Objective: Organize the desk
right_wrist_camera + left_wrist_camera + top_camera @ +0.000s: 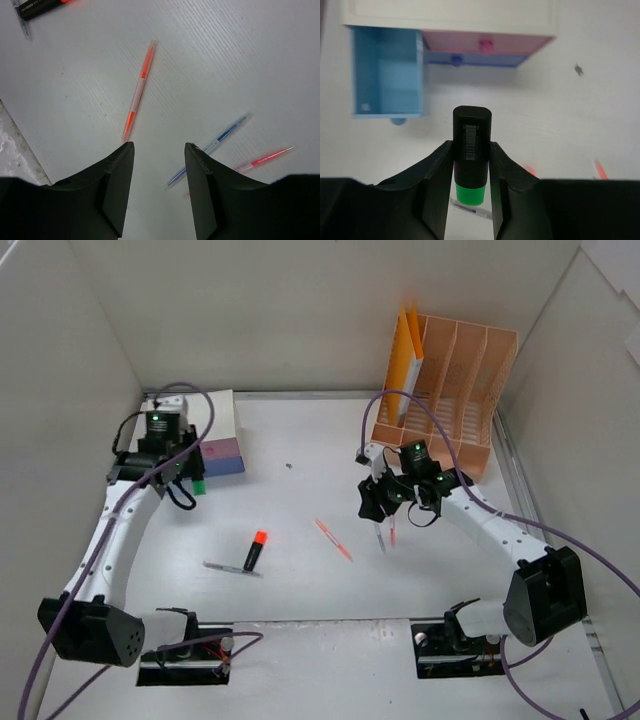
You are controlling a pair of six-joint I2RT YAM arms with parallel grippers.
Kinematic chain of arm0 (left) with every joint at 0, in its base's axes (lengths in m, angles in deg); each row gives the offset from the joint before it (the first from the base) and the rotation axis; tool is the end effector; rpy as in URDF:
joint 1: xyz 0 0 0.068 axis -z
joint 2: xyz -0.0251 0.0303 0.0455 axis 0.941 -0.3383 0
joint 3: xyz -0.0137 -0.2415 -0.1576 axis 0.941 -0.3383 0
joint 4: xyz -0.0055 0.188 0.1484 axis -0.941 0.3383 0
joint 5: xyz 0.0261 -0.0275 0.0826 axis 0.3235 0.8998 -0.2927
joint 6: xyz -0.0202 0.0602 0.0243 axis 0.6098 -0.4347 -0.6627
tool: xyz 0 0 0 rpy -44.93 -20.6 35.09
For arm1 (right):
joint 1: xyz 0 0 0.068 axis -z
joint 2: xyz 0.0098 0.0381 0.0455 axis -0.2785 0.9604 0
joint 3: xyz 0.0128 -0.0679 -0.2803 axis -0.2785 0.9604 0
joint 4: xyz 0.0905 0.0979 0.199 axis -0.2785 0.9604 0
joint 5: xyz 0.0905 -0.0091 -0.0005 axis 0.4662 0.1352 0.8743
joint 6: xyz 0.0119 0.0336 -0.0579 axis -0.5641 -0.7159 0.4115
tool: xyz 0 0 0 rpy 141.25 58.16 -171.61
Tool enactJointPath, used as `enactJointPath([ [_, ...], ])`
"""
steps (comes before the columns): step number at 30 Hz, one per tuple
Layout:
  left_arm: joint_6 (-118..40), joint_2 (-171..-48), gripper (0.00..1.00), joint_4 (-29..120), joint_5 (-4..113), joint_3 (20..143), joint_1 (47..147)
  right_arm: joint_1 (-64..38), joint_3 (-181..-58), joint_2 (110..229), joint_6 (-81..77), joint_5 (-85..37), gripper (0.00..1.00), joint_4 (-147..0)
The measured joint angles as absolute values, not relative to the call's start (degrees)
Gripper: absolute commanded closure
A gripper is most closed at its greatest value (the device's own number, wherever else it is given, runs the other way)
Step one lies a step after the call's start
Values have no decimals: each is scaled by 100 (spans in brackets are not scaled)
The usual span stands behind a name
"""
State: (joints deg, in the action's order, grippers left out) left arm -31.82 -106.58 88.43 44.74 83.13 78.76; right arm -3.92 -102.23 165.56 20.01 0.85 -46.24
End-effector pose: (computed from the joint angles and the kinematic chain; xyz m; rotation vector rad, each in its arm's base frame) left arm 0.2522 -0.0365 0.3664 -0.2232 2.2487 -0.2324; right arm 0.2422 0.1201 0.2875 -0.9607 2.1165 0.7205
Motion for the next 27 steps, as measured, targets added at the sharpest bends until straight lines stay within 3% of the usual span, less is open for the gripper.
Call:
enactJointPath([
  [4,-3313,-10594,100,8835,4159,8521,6950,-392,-10214,16556,2025,120,60,-4624],
  [10,-3451,-11095,100,8743,3908,8558,6329,-390,-10210,16556,2067,157,60,-4624],
  [27,-3414,-11700,100,8218,3880,9308,5820,-390,-10044,16541,2087,163,60,-4624],
])
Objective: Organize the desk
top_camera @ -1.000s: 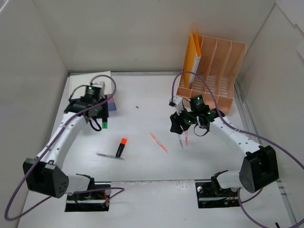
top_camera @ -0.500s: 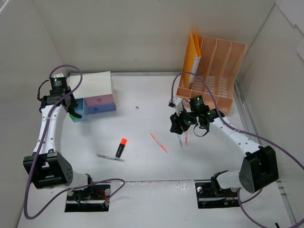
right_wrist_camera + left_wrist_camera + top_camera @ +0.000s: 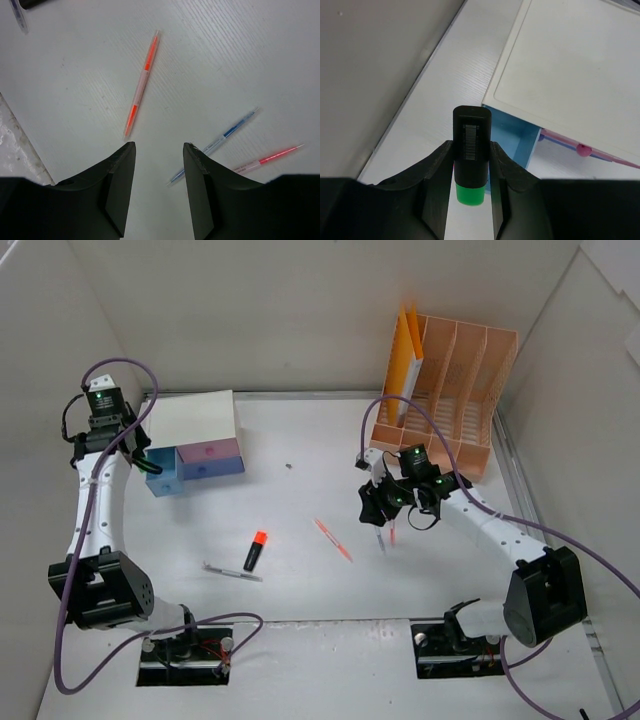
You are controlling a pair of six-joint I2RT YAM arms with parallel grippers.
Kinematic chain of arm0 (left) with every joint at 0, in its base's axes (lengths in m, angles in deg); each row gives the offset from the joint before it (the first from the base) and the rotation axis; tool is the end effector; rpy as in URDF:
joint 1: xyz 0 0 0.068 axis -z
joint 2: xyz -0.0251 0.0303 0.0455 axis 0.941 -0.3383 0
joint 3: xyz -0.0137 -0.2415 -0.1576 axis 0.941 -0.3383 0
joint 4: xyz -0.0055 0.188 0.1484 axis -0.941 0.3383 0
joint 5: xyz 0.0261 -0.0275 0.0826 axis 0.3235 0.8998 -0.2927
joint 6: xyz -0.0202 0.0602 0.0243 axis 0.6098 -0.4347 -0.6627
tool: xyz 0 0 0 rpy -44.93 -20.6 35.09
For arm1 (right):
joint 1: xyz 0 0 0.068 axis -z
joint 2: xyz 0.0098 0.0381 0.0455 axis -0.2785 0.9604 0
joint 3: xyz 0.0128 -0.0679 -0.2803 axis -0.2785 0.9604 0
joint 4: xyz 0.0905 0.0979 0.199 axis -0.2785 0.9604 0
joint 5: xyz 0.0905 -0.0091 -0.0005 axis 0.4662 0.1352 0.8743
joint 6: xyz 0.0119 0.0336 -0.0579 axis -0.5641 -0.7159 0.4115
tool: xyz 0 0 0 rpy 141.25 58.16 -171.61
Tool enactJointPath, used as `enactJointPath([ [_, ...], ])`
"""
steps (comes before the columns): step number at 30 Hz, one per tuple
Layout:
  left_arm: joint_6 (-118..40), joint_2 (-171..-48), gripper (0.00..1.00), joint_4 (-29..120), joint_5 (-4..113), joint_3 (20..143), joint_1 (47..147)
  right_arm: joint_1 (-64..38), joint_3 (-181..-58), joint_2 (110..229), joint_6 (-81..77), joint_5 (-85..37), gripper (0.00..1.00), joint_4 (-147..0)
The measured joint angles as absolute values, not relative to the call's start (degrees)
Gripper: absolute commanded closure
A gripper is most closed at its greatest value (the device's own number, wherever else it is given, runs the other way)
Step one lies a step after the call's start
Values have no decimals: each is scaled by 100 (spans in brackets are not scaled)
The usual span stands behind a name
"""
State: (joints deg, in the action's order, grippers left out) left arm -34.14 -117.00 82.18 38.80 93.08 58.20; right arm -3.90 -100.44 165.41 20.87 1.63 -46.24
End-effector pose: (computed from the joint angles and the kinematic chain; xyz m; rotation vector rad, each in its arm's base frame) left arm 0.3041 0.0719 0.3863 -0.6070 2.0570 0.0880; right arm 0.2383 0.1192 0.2787 -0.9808 2.1304 0.7361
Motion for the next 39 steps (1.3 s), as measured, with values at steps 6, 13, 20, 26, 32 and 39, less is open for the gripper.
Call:
enactJointPath([
  [6,-3278,-11866,100,7912,3880,9290,5837,-390,-10041,16541,2087,163,60,-4624],
  [13,-3276,-12452,100,7786,3825,9564,6012,-390,-10022,16541,2091,163,60,-4624],
  [20,-3283,-12614,43,7762,3805,9568,6091,-347,-9969,16541,2117,165,58,-4624],
  [26,-3300,-12507,15,7696,3746,9376,6093,-327,-9967,16543,2135,170,57,-4624],
  [32,-3355,-12124,21,7753,3742,9356,6093,-320,-9967,16598,2154,216,57,-4626],
  [39,-3305,-11324,88,7829,3729,9244,6091,-320,-9967,16711,2178,275,57,-4626],
])
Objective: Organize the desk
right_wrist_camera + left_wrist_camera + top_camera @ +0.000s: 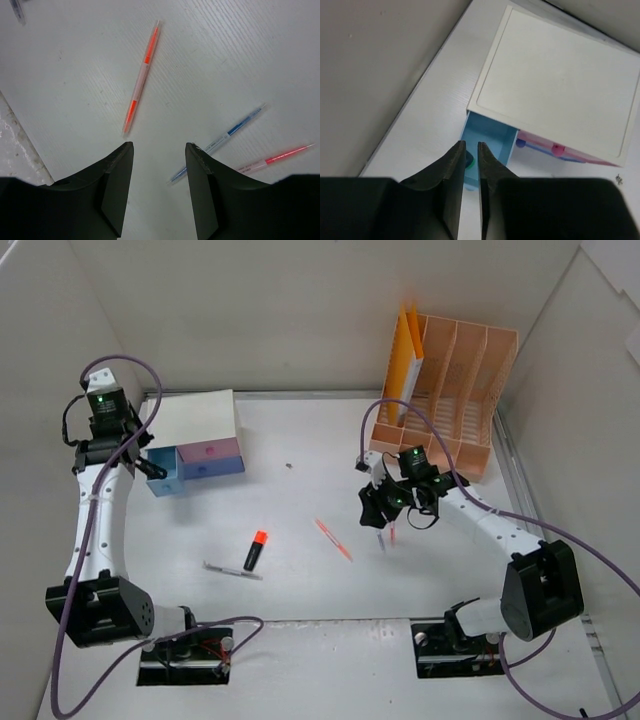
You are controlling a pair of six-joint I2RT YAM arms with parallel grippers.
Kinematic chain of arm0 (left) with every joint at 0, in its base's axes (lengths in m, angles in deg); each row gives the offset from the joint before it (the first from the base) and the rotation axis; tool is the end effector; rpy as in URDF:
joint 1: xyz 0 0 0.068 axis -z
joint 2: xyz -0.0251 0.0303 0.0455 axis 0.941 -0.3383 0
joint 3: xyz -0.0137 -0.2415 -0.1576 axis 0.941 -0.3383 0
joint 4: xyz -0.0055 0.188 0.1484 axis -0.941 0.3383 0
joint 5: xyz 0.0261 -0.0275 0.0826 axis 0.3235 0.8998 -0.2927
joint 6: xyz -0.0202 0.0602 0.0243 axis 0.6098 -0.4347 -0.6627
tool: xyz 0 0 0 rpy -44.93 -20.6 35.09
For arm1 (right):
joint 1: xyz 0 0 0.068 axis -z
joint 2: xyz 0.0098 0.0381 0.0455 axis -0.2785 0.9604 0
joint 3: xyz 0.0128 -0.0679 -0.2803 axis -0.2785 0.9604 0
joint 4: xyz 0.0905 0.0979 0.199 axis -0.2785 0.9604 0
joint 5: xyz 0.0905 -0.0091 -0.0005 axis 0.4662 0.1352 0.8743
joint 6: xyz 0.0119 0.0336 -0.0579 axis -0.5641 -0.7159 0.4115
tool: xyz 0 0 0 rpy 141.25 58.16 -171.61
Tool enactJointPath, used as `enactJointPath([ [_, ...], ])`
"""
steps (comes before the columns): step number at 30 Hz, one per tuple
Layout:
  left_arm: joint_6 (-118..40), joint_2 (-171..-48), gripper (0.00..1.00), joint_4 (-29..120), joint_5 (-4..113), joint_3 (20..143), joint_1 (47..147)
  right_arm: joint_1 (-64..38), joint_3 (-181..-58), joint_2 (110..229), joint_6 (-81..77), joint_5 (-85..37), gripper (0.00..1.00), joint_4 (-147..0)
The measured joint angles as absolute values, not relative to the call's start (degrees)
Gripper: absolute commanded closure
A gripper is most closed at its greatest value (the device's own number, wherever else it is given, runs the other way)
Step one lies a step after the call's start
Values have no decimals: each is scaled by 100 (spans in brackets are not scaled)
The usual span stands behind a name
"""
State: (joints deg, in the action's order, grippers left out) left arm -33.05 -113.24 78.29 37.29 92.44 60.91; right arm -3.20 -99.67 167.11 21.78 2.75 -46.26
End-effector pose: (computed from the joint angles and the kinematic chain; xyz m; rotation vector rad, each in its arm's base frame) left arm 0.2926 0.0565 0.4090 -0.5708 1.9388 0.0606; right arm 0.2421 0.1181 0.2678 -0.9897 2.1591 0.7572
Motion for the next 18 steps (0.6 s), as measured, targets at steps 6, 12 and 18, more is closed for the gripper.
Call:
enactJointPath([
  [6,-3237,-10950,91,8137,3724,8602,6023,-320,-9967,16714,2207,316,57,-4626],
  [12,-3119,-11027,100,8596,3727,8405,5879,-318,-9958,16714,2237,318,57,-4626],
  [18,-3082,-11029,100,8872,3801,8412,5841,-316,-9932,16714,2240,325,57,-4626],
])
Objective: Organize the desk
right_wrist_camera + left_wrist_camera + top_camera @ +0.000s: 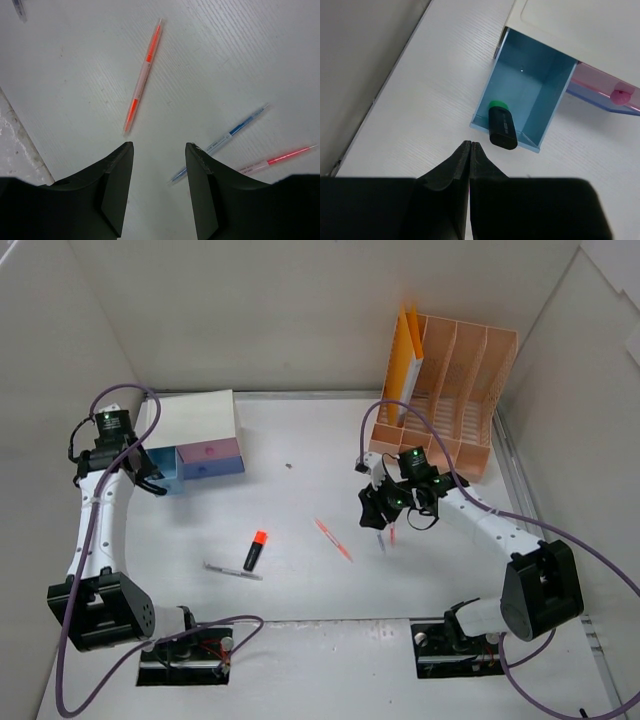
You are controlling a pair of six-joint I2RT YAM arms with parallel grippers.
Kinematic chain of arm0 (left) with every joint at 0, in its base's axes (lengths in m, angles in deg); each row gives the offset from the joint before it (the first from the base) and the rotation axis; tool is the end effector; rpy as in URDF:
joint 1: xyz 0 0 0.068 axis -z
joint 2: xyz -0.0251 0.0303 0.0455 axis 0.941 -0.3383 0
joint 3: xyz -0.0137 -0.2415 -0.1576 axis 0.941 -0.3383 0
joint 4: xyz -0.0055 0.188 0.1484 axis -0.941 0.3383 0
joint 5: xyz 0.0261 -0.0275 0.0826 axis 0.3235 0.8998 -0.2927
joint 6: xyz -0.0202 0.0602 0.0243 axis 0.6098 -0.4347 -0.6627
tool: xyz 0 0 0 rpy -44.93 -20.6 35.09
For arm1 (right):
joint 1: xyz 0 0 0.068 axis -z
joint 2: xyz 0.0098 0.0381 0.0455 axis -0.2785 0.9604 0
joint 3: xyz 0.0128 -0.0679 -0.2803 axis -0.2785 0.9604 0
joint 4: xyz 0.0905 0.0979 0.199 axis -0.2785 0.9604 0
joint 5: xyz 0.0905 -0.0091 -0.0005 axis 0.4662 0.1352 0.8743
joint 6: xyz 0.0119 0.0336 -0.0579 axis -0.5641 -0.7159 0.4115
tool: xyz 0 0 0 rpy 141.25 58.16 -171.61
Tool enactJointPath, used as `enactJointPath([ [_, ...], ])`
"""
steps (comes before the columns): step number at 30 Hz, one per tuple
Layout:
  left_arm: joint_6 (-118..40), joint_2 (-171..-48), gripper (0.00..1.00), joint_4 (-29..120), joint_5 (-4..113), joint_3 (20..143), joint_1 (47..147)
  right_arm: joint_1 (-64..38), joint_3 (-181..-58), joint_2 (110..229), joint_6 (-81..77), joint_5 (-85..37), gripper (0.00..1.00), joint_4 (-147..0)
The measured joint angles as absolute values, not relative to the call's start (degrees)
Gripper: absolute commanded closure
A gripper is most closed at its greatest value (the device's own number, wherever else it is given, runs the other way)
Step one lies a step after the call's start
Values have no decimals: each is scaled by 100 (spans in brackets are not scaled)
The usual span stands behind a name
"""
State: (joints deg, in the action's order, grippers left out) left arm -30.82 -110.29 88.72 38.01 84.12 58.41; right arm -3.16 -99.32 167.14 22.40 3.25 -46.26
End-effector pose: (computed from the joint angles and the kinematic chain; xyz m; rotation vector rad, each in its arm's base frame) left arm 0.2631 0.0629 0.3561 -0.7024 2.1846 0.0875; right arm 0.2413 0.1180 0.2660 -1.0026 2.1552 0.7641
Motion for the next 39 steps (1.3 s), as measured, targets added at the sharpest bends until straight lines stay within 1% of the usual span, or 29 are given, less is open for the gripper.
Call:
enactJointPath([
  [13,-3082,-11803,100,9134,4317,8783,5861,-235,-9928,16714,2240,360,57,-4626],
  [20,-3084,-12185,99,9156,4384,9196,5872,-213,-9928,16746,2240,360,57,-4626],
  [21,-3086,-12179,95,9156,4406,9231,5872,-211,-9928,16744,2240,360,57,-4626],
  [22,-3097,-12153,88,9145,4487,9266,5896,-211,-9928,16746,2240,360,56,-4629],
  [23,-3123,-12111,70,9119,4585,9277,5911,-209,-9928,16746,2240,360,53,-4629],
  [24,-3174,-12035,56,9095,4710,9277,5946,-209,-9928,16746,2244,360,47,-4626],
  [26,-3243,-11840,38,9031,5055,9277,6130,-209,-9928,16749,2270,360,41,-4629],
  [27,-3307,-11742,34,8999,5230,9277,6265,-209,-9928,16757,2285,360,38,-4629],
  [28,-3327,-11652,33,8977,5396,9290,6464,-211,-9928,16777,2314,358,31,-4629],
  [29,-3359,-11600,32,8986,5545,9332,6692,-222,-9928,16810,2338,351,28,-4626],
  [30,-3388,-11587,32,8988,5661,9397,6965,-257,-9928,16851,2377,318,25,-4626],
  [32,-3399,-11648,32,8990,5838,9520,7524,-338,-9928,16950,2441,244,25,-4629],
  [33,-3396,-11705,33,9001,5871,9542,7833,-401,-9928,17004,2443,214,26,-4629],
  [34,-3386,-11770,39,9036,5877,9544,8119,-460,-9928,17052,2443,196,27,-4629],
  [36,-3335,-11936,46,9204,5875,9544,8576,-552,-9930,17122,2436,185,31,-4626],
  [37,-3296,-12039,59,9305,5875,9529,8812,-580,-9930,17138,2432,183,33,-4626],
  [39,-3219,-12177,72,9495,5853,9397,9131,-591,-9930,17138,2430,181,36,-4626],
])
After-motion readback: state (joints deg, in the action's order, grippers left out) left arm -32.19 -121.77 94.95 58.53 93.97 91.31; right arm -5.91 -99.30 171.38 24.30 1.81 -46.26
